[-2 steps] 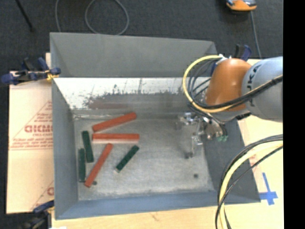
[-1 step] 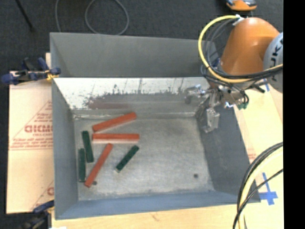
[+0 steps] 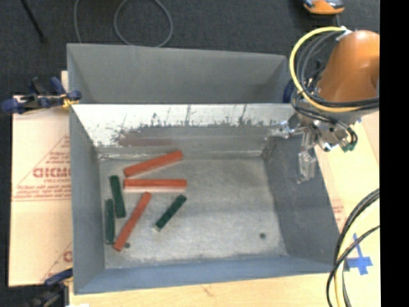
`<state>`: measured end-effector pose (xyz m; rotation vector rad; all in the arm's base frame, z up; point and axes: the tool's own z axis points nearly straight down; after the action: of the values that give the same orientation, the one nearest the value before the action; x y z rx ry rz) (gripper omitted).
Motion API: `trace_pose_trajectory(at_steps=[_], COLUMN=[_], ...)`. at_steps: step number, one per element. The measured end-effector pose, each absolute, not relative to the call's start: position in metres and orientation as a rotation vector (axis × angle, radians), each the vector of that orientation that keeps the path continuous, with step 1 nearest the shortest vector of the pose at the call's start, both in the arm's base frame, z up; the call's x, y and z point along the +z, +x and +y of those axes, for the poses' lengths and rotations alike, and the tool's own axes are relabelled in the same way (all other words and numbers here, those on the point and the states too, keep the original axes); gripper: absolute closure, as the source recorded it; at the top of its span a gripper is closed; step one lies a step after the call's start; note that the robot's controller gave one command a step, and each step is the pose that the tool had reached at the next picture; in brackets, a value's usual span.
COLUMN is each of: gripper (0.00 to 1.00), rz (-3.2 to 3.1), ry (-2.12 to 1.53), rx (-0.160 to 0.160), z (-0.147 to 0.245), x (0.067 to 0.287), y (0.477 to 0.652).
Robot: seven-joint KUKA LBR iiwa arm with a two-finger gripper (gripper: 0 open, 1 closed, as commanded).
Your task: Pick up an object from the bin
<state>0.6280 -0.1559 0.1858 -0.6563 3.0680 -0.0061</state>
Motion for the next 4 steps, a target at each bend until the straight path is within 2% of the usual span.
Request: trace_pose_trajectory(at_steps=[1, 2, 3, 4], gripper=[0.00, 0.00, 0.00, 0.00], rz=[2.986, 2.817, 2.736, 2.547], ry=[-0.964, -1.367, -1.545, -1.829], rx=[-0.003, -0.012, 0.007, -0.012], z=[-0.118, -0.128, -0.121, -0.158], x=[0.071, 0.232, 0.109, 0.182], y=[0.600, 0.619, 0.625, 0.618])
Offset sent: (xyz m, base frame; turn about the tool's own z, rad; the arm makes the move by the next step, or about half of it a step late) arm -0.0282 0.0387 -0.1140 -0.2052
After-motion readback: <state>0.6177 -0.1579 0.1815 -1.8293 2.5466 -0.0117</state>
